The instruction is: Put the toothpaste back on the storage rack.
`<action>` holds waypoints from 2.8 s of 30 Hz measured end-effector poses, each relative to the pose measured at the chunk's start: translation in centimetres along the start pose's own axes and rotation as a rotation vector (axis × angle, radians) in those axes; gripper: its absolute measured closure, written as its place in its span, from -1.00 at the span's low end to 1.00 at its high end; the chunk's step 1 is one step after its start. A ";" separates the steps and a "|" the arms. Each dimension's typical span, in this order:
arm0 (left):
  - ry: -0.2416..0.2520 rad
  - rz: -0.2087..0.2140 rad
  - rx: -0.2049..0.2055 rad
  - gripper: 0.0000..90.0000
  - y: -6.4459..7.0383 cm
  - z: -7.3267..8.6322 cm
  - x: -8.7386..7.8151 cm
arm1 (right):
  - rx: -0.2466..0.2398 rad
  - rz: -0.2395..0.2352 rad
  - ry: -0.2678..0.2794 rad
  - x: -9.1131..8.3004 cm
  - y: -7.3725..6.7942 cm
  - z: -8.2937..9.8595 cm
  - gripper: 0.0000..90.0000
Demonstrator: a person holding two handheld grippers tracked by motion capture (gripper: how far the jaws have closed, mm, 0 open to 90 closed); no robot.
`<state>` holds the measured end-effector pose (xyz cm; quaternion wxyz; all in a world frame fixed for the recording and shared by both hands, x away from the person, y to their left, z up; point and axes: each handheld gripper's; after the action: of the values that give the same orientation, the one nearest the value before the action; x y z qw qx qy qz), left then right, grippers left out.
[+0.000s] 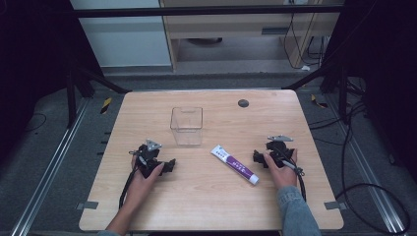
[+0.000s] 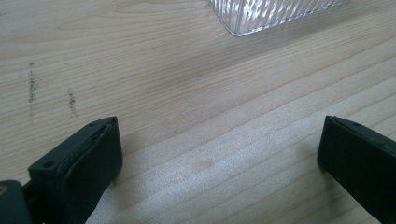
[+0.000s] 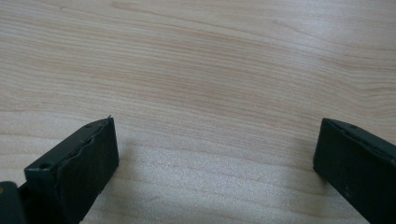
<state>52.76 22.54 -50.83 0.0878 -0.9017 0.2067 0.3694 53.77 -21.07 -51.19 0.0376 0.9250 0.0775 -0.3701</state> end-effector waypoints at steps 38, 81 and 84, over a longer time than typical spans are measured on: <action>-0.001 0.000 0.001 -1.00 0.0 0.0 0.0 | -0.360 -0.231 -0.065 -8.5 -5.4 -2.0 -0.47; 0.001 0.001 0.000 -1.00 -0.1 -0.1 0.1 | -0.495 -0.323 -0.211 -4.9 -10.6 -7.2 -0.23; 0.000 0.001 0.000 -1.00 -0.1 -0.1 0.1 | -0.501 -0.330 -0.214 -4.5 -10.6 -7.4 -0.13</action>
<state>52.92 22.52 -50.84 0.0876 -0.9017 0.2071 0.3692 53.75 -10.22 -42.86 0.2117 0.8177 0.3107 -0.4358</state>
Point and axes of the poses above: each handheld gripper's, and its own axes: x roughly forward along the jaws, z roughly out of its underside, y roughly to its right, and after that the axes turned 1 degree about -x, right-handed
